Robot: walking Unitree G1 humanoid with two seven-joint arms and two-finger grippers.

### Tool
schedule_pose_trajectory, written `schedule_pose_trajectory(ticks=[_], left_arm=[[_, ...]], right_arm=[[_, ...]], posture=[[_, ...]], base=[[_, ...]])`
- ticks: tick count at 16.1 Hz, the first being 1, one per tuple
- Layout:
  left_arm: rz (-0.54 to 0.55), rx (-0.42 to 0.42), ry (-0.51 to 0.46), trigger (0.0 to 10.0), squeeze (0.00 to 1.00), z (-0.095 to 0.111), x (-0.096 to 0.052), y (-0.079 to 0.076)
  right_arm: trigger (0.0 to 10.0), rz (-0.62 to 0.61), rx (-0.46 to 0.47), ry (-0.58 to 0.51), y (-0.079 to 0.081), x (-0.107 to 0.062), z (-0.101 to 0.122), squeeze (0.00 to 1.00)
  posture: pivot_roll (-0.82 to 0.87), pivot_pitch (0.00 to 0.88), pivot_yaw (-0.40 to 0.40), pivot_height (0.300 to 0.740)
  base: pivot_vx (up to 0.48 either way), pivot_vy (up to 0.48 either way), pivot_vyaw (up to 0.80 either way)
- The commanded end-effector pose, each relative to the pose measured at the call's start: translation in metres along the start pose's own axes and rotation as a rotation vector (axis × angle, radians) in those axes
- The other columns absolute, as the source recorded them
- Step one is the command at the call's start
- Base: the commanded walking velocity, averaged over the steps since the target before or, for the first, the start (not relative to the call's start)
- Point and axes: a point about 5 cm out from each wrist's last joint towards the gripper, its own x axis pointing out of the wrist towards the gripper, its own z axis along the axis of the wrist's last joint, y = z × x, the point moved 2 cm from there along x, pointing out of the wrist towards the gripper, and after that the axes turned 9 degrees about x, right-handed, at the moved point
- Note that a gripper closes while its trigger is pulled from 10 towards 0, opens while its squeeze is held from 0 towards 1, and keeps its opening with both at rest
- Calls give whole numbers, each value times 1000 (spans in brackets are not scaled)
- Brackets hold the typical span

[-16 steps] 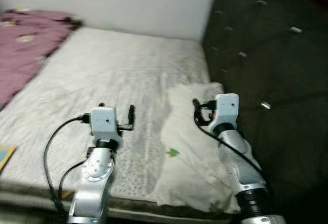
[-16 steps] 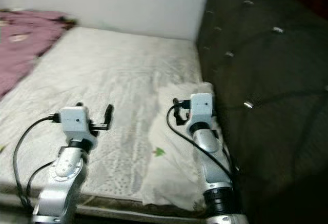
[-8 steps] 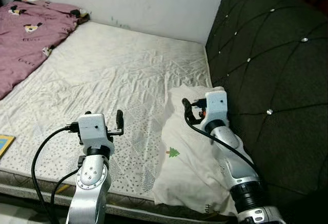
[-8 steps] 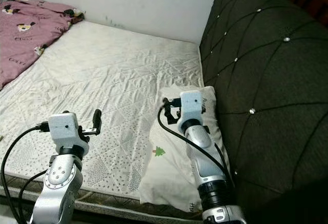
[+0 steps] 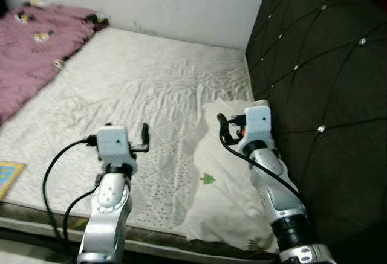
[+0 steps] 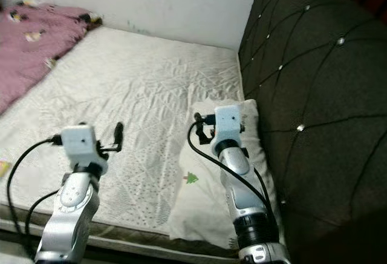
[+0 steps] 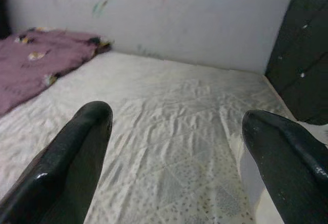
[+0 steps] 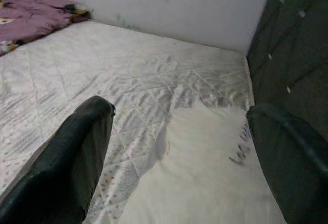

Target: Clean up the room

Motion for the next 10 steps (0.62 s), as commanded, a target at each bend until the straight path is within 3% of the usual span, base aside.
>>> schedule_pose_trajectory(ticks=[1, 8, 10], left_arm=[[-58, 6, -8, 10000, 0, 2, 4, -11], [-145, -8, -6, 10000, 0, 3, 10, -24], [-133, -13, -5, 10000, 0, 3, 10, -21]], right_arm=[[10000, -53, 5, -30, -13, -4, 4, 0], [10000, -134, 28, -56, -27, -10, 4, 0], [10000, -128, 43, -56, -25, -9, 5, 0]], posture=[[15, 0, -35, 740], [-21, 0, 38, 740], [-3, 0, 24, 740]], base=[[0, 0, 0], [0, 0, 0], [0, 414, 0]])
